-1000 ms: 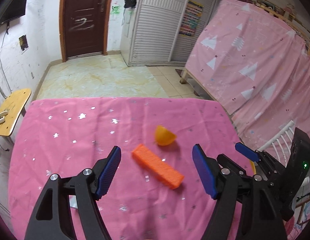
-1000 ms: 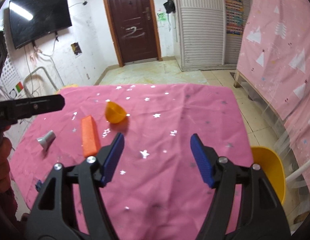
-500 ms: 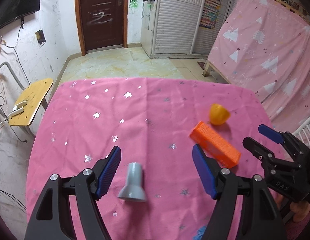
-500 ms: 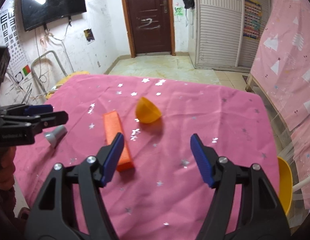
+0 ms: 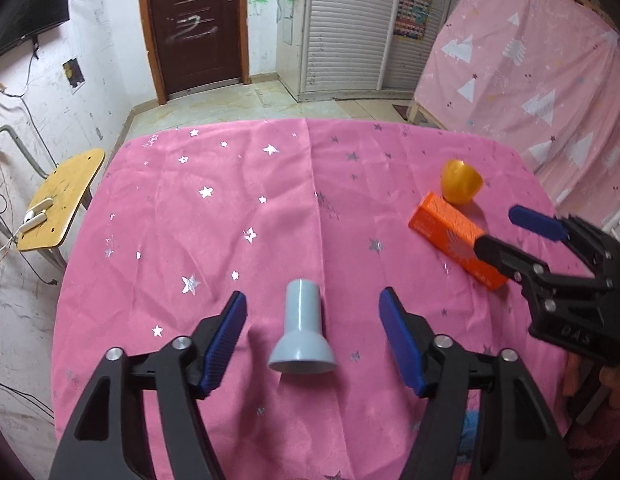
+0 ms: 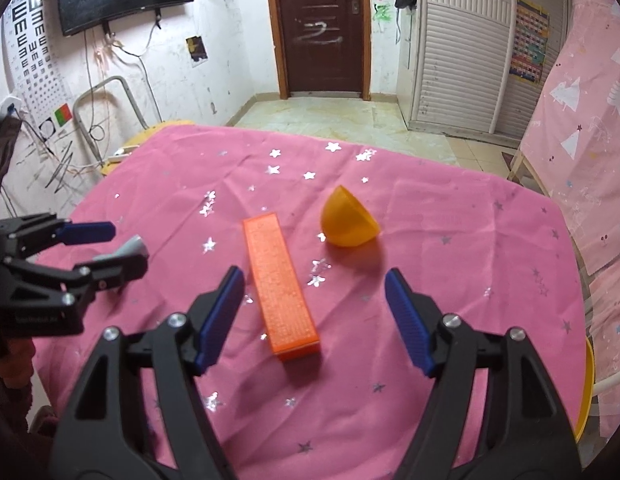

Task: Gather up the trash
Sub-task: 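Grasp the grey funnel with the left gripper while the right grasps the orange box, then carry the funnel and orange box to the yellow bin and open both grippers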

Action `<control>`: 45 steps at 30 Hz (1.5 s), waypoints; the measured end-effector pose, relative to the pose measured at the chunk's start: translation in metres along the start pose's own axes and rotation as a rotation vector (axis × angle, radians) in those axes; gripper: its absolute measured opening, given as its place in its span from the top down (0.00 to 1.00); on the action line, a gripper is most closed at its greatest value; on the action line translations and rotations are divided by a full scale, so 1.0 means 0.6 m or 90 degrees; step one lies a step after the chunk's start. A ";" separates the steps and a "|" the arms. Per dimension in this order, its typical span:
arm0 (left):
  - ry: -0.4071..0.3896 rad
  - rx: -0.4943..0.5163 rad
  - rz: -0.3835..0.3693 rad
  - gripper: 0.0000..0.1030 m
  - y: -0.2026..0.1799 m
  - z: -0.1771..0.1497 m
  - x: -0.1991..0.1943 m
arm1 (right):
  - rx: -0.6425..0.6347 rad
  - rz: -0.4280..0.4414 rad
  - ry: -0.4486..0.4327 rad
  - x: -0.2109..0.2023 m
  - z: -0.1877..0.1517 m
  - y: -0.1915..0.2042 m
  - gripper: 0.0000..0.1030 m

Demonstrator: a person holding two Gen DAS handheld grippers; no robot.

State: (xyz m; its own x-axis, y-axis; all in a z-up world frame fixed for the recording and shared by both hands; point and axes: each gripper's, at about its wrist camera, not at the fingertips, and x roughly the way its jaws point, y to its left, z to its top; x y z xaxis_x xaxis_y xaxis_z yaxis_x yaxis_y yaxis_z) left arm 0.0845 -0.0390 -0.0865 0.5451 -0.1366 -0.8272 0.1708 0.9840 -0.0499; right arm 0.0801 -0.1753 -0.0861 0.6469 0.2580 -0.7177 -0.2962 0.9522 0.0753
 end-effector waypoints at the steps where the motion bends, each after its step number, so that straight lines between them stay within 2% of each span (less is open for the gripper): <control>1: 0.002 0.003 0.001 0.49 -0.002 -0.002 0.000 | -0.002 0.000 0.001 0.001 0.000 0.001 0.32; 4: 0.013 0.005 -0.002 0.64 0.000 -0.008 0.007 | -0.005 0.002 0.005 0.005 0.002 0.004 0.32; 9: 0.010 0.008 0.002 0.76 0.007 -0.022 0.008 | -0.011 0.004 0.010 0.010 0.002 0.011 0.32; 20: -0.013 -0.003 -0.019 0.76 0.023 -0.024 -0.010 | -0.035 -0.004 0.028 0.026 0.006 0.038 0.33; 23: -0.021 -0.005 -0.015 0.76 0.028 -0.020 -0.018 | -0.043 -0.014 0.039 0.032 0.005 0.041 0.45; 27: -0.022 -0.013 -0.011 0.76 0.035 -0.016 -0.021 | -0.043 -0.014 0.049 0.038 0.003 0.040 0.71; 29: -0.023 -0.013 -0.009 0.76 0.039 -0.015 -0.022 | -0.044 -0.014 0.048 0.037 0.002 0.039 0.79; 40: -0.054 -0.004 0.006 0.76 0.022 -0.013 -0.056 | -0.010 0.028 0.006 -0.005 0.006 0.023 0.79; 45: -0.069 0.013 0.012 0.76 0.003 -0.005 -0.076 | 0.010 0.026 -0.016 -0.029 0.005 0.000 0.79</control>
State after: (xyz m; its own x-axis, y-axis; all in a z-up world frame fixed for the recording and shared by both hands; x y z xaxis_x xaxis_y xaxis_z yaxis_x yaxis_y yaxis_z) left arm 0.0575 -0.0308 -0.0503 0.6338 -0.1312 -0.7623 0.1766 0.9840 -0.0226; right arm 0.0707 -0.1792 -0.0717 0.6518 0.3002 -0.6964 -0.3120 0.9431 0.1146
